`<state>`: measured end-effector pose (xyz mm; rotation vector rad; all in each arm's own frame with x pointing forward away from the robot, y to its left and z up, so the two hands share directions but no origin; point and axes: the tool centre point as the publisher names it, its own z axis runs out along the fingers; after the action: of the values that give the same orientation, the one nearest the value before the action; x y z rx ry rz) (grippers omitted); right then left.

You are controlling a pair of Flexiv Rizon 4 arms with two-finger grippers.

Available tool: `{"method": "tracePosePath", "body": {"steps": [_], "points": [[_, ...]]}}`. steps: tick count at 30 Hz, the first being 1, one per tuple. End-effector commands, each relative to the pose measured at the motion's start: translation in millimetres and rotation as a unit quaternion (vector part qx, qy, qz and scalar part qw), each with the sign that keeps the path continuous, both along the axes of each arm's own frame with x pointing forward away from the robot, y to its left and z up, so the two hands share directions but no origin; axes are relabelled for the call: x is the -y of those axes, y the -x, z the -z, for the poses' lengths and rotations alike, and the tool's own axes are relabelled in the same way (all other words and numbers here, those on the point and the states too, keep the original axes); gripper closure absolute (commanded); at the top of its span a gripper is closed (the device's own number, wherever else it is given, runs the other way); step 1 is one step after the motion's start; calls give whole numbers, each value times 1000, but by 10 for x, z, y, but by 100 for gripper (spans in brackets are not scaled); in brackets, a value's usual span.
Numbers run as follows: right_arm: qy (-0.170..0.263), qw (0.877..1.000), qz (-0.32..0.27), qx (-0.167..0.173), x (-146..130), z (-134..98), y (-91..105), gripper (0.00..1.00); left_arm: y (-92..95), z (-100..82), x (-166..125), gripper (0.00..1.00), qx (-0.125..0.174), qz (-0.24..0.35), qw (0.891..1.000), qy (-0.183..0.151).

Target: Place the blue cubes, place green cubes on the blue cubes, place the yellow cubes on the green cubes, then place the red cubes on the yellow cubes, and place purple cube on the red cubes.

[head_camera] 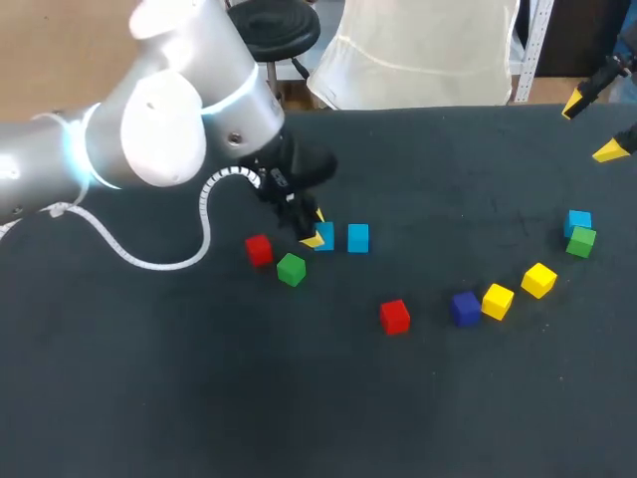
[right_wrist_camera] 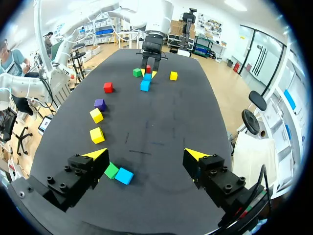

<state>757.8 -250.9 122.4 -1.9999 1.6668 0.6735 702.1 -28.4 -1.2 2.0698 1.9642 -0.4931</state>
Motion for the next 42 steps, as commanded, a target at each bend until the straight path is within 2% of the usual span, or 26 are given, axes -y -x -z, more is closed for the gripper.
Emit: {"method": "tracePosePath", "body": {"steps": [1, 42], "points": [[-1, 1000, 0, 1, 2, 2, 1, 0, -30, 23, 22, 100, -2, -1, 1000, -2], [-1, 1000, 0, 1, 2, 2, 1, 0, -59, 47, 100, 100, 12, 5, 1000, -26]]}}
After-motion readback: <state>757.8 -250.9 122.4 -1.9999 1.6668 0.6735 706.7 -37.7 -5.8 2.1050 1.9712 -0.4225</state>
